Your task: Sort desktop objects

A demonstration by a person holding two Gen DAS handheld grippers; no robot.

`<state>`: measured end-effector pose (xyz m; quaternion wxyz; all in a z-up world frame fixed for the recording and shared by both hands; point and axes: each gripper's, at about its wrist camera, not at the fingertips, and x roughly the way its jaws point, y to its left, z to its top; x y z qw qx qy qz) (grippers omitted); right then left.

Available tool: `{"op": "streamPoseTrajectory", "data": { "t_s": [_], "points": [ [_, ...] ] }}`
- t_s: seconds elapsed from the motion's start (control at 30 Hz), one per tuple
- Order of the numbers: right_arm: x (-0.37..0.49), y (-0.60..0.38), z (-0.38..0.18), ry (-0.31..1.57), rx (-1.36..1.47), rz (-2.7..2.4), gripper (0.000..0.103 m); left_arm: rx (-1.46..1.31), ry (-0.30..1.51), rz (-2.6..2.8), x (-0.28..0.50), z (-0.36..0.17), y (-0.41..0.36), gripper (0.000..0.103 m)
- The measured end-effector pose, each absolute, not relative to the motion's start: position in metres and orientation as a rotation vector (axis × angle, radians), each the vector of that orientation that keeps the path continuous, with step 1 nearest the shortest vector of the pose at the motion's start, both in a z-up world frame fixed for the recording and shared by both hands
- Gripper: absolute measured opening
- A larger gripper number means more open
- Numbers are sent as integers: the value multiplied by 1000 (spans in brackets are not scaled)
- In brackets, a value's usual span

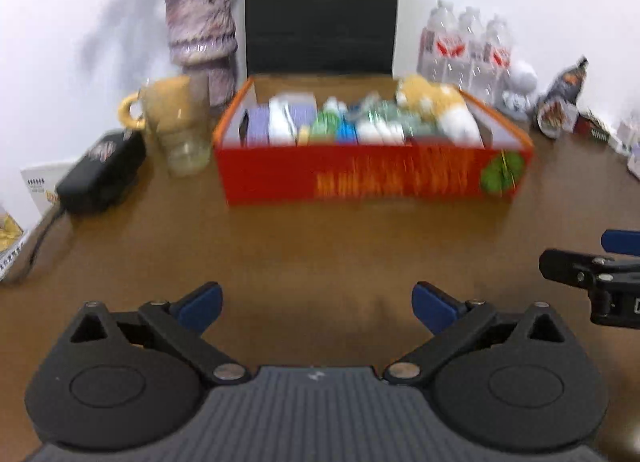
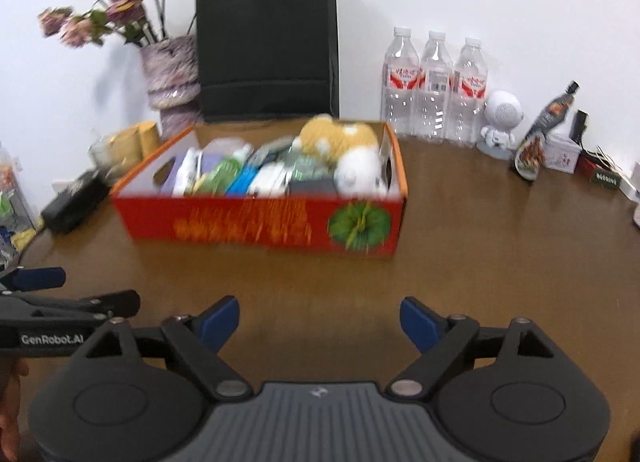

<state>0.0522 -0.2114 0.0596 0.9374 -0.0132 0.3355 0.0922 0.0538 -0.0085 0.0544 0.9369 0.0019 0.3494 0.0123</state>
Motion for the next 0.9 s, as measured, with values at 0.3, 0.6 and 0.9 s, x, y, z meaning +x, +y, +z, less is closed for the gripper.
{"op": "streamPoseTrajectory", "data": {
  "t_s": [0.3, 0.6, 0.9],
  "points": [
    [3, -201, 16, 661, -77, 191, 88, 10, 713, 31, -4, 17, -3, 103],
    [2, -191, 10, 677, -56, 205, 94, 8, 695, 35, -5, 13, -2, 103],
    [3, -188, 8, 697, -49, 210, 103, 0, 698, 30, -3, 11, -1, 103]
  ]
}}
